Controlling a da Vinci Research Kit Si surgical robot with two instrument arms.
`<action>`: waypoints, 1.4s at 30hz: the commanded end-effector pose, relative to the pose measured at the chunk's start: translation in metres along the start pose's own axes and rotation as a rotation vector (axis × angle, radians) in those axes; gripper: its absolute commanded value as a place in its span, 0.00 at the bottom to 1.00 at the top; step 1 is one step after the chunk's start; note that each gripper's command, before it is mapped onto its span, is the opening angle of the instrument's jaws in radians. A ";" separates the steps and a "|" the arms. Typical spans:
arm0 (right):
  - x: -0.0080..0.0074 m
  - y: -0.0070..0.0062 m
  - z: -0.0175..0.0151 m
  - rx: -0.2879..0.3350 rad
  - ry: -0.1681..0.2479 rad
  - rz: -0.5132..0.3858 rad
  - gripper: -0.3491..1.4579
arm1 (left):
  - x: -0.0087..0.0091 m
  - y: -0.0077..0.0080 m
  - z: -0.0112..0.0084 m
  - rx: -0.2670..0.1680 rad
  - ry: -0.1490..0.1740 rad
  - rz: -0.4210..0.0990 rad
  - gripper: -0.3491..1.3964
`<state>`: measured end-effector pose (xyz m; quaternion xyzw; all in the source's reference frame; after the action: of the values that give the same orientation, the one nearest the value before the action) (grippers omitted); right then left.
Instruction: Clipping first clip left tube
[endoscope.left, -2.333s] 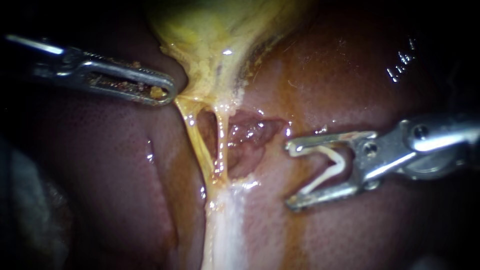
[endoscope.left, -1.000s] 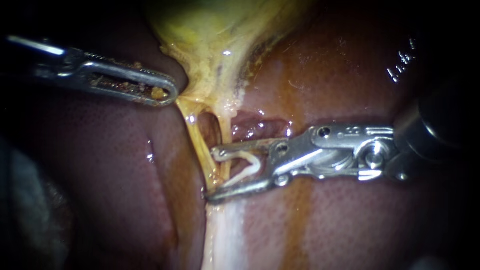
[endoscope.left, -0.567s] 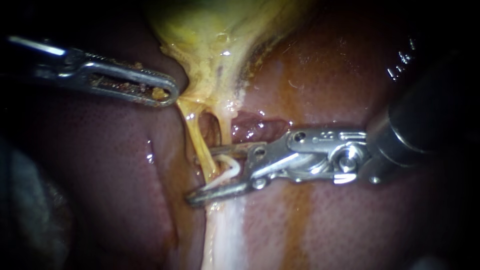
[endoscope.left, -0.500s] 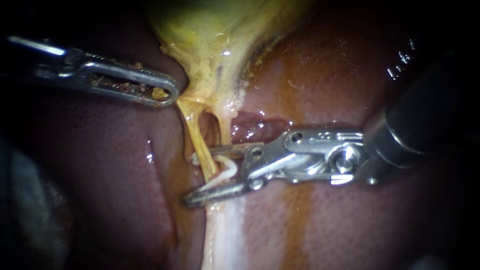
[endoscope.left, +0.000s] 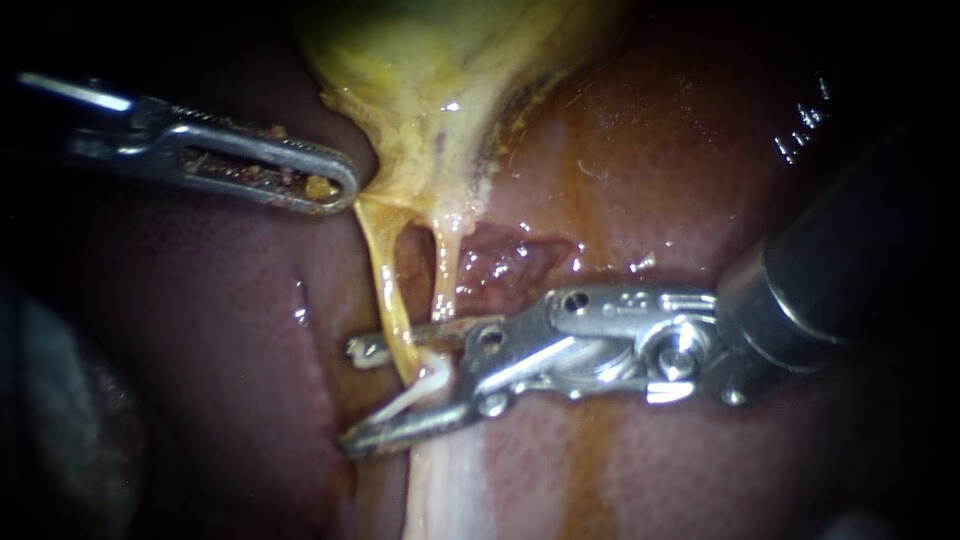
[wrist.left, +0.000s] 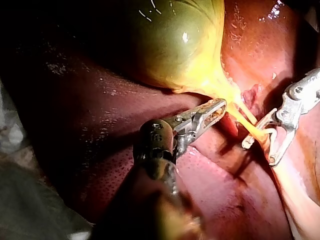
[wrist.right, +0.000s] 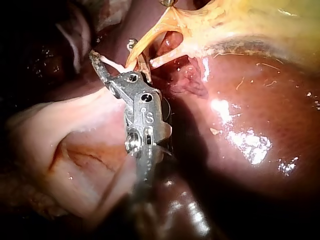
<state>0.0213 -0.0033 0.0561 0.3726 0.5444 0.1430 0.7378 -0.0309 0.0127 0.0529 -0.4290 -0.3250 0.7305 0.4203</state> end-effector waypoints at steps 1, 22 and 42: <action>0.0003 -0.0003 0.0000 0.005 0.004 0.000 0.47 | 0.0000 0.0000 0.0000 -0.001 0.000 0.000 0.00; 0.0009 -0.0011 -0.0015 0.031 0.011 0.006 0.23 | 0.0000 -0.0001 0.0000 -0.001 -0.001 0.001 0.00; 0.0005 -0.0015 -0.0025 0.037 0.006 0.075 0.00 | 0.0000 -0.0002 0.0000 -0.002 -0.001 0.001 0.00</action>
<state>0.0189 -0.0030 0.0543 0.4061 0.5348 0.1616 0.7232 -0.0309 0.0128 0.0531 -0.4293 -0.3255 0.7307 0.4193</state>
